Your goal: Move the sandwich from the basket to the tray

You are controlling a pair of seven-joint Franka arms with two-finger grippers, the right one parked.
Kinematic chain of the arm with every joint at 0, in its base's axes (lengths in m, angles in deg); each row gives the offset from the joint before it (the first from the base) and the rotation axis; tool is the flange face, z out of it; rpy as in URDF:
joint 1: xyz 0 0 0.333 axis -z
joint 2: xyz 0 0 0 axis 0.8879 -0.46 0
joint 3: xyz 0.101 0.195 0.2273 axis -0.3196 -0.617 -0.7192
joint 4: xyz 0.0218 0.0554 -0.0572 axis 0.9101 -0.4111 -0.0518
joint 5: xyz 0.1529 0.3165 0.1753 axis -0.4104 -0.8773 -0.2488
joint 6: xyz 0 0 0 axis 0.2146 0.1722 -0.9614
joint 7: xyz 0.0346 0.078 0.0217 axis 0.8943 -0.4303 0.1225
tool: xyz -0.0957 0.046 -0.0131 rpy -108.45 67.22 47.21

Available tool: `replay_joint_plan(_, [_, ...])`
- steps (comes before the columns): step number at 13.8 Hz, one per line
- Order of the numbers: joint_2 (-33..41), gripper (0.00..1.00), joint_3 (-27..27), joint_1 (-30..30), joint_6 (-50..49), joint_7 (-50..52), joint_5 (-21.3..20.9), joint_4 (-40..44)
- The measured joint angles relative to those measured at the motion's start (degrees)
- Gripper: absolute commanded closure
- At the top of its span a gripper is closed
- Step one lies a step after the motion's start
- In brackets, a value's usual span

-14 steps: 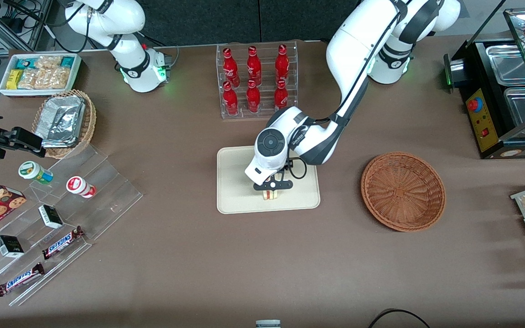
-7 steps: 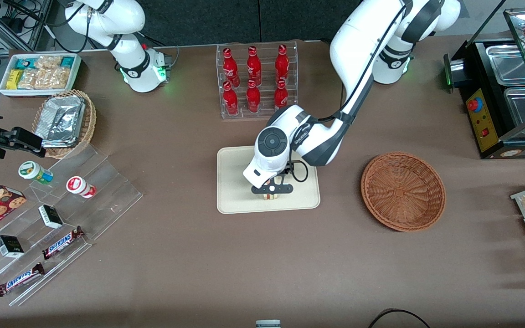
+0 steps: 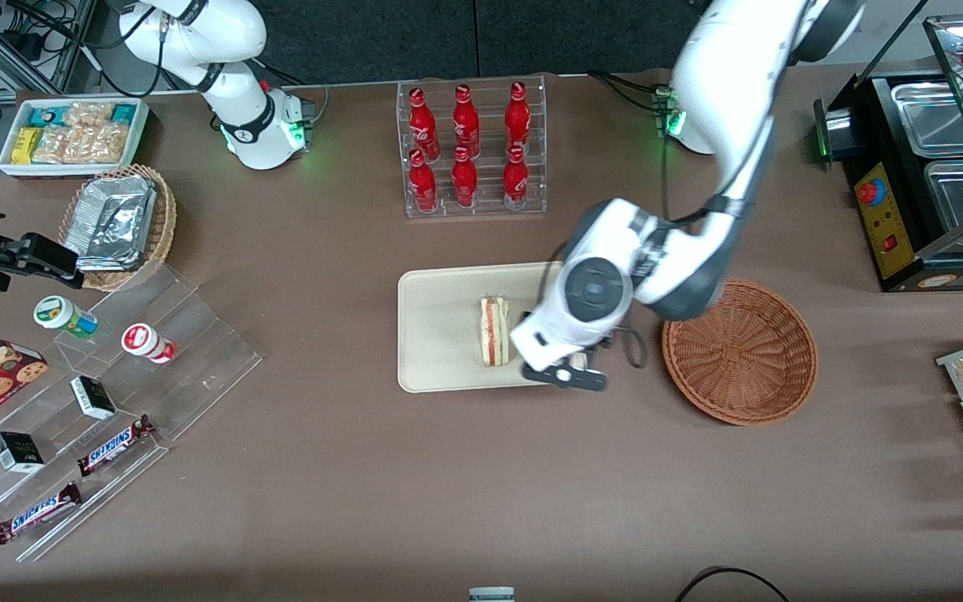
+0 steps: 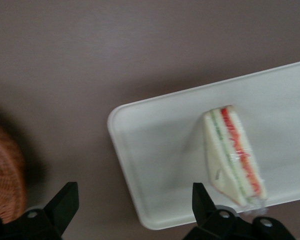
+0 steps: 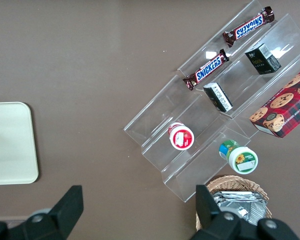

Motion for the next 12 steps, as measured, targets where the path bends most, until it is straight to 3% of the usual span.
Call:
replay_joint_plan(7, [5.76,0.0,-1.95,-10.34,-3.97,-3.74,-0.25,-1.37])
replay_joint_plan(12, [12.3,0.0,-2.01,-17.05,-4.52,-9.4,-0.25,-7.07])
